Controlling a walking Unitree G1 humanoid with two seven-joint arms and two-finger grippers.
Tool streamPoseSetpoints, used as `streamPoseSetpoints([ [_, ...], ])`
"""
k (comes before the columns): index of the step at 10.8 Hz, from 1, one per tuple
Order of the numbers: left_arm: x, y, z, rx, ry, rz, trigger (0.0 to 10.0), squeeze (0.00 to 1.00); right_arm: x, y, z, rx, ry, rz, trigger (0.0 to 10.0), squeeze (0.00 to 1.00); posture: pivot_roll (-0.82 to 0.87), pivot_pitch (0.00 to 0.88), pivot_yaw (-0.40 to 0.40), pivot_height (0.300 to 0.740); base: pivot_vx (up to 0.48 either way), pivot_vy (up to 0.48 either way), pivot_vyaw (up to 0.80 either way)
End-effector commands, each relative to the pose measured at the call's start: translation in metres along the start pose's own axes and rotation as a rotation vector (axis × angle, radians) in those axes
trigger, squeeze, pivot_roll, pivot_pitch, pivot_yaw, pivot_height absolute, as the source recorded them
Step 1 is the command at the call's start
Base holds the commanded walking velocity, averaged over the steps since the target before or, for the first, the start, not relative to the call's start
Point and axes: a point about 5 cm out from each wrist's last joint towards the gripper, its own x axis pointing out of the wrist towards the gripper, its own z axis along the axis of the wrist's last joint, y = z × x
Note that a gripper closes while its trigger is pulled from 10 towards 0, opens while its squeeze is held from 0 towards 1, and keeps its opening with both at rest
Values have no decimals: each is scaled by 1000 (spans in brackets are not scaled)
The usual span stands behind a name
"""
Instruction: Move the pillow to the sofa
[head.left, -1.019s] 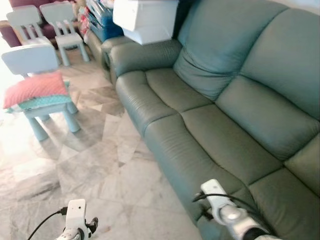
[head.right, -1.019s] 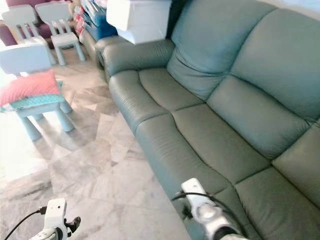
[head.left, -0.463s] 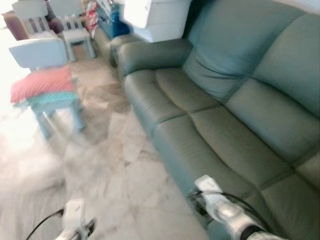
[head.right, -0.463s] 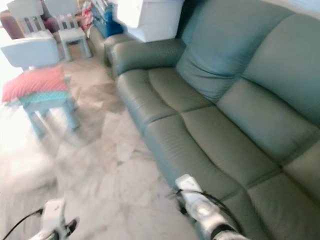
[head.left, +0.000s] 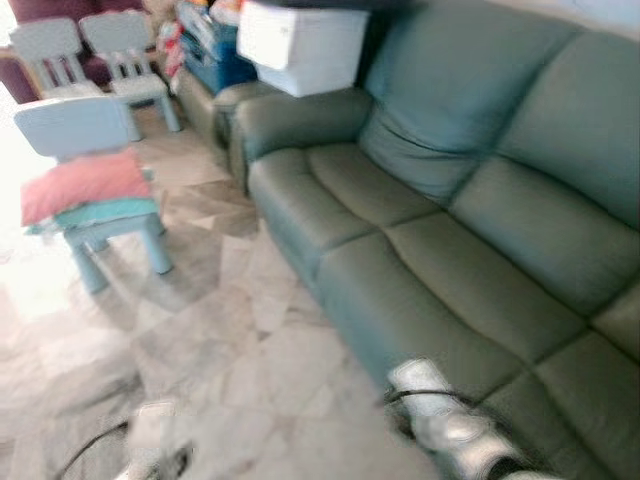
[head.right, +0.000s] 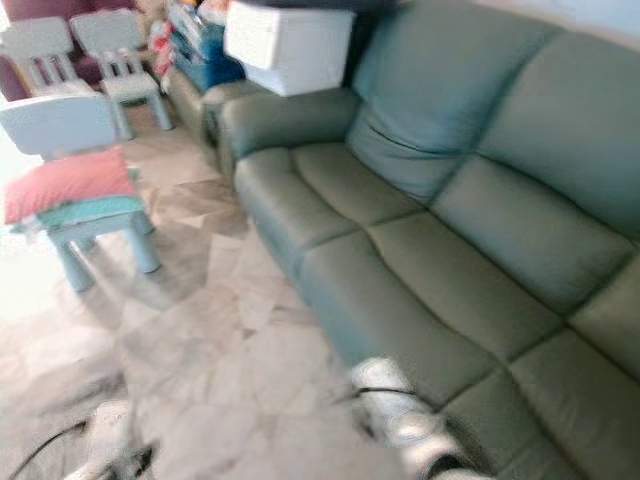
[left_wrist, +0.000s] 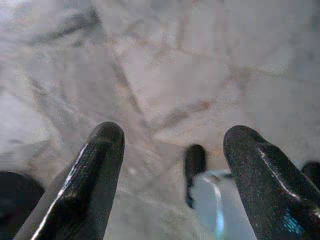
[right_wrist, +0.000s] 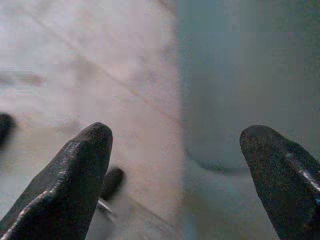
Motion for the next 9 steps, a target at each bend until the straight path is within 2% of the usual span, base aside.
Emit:
streamPoseSetpoints([
  [1, 2, -7, 7, 10, -21, -16, 10000, 0, -3, -15, -7, -8, 23, -33, 10000, 0, -78, 11, -37, 740, 0, 480, 0],
  [4, 2, -7, 9, 4, -31, -10, 10000, 0, -3, -15, -6, -10, 18, -31, 10000, 0, -80, 18, -39, 740, 0, 479, 0],
  [9, 2, -6, 8, 28, -25, -5, 10000, 0, -3, -15, -6, -16, 13, -28, 10000, 0, -82, 19, -44, 740, 0, 0, 0],
])
